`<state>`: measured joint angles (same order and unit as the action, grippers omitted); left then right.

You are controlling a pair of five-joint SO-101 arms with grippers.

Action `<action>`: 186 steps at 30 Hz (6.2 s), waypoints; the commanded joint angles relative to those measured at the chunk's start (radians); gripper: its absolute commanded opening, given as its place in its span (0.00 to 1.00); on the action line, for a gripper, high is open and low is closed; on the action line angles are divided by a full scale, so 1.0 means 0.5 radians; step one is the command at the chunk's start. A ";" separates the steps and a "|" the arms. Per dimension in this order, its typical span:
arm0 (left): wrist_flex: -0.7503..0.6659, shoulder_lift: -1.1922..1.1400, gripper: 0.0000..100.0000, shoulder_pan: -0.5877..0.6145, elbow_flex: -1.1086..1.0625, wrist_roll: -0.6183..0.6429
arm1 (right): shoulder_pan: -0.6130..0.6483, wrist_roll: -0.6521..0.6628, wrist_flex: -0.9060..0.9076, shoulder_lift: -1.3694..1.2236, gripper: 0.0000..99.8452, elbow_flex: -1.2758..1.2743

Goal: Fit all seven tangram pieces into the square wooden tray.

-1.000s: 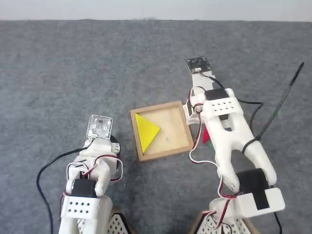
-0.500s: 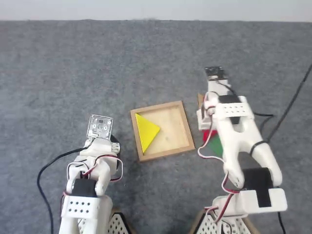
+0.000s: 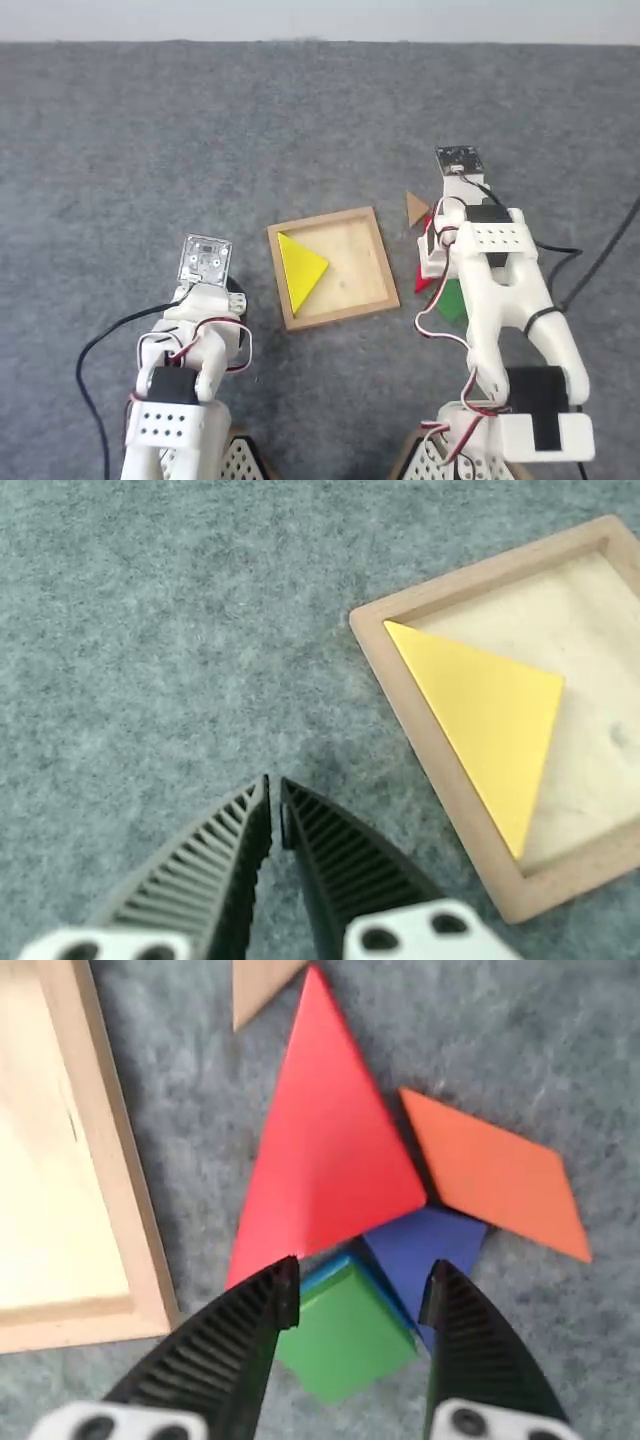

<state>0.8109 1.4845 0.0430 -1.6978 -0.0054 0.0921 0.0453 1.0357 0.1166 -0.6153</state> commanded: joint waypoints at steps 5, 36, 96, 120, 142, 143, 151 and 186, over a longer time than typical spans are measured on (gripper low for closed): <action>0.009 0.034 0.02 0.006 0.017 0.012 | -0.017 0.025 -0.121 0.109 0.22 0.031; 0.009 0.034 0.02 0.006 0.017 0.012 | 0.207 0.025 0.029 -0.130 0.32 0.439; 0.009 0.034 0.02 0.009 0.017 0.012 | 0.087 0.071 0.195 -1.137 0.23 1.178; 0.009 0.034 0.02 0.006 0.017 0.012 | 0.014 0.571 0.176 -1.398 0.31 1.559; 0.009 0.034 0.02 0.009 0.017 0.012 | -0.029 0.233 0.465 -1.404 0.11 1.534; 0.009 0.034 0.02 0.009 0.017 0.012 | -0.035 0.230 0.462 -1.401 0.12 1.534; 0.009 0.034 0.02 0.009 0.017 0.012 | -0.002 0.101 0.465 -1.189 0.15 1.528; 0.009 0.034 0.02 0.009 0.017 0.012 | 0.097 -0.163 0.097 -1.119 0.31 1.092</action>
<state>0.8109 1.4876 0.0430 -1.6978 -0.0054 0.1181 -0.0176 1.0480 -0.4173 -0.1442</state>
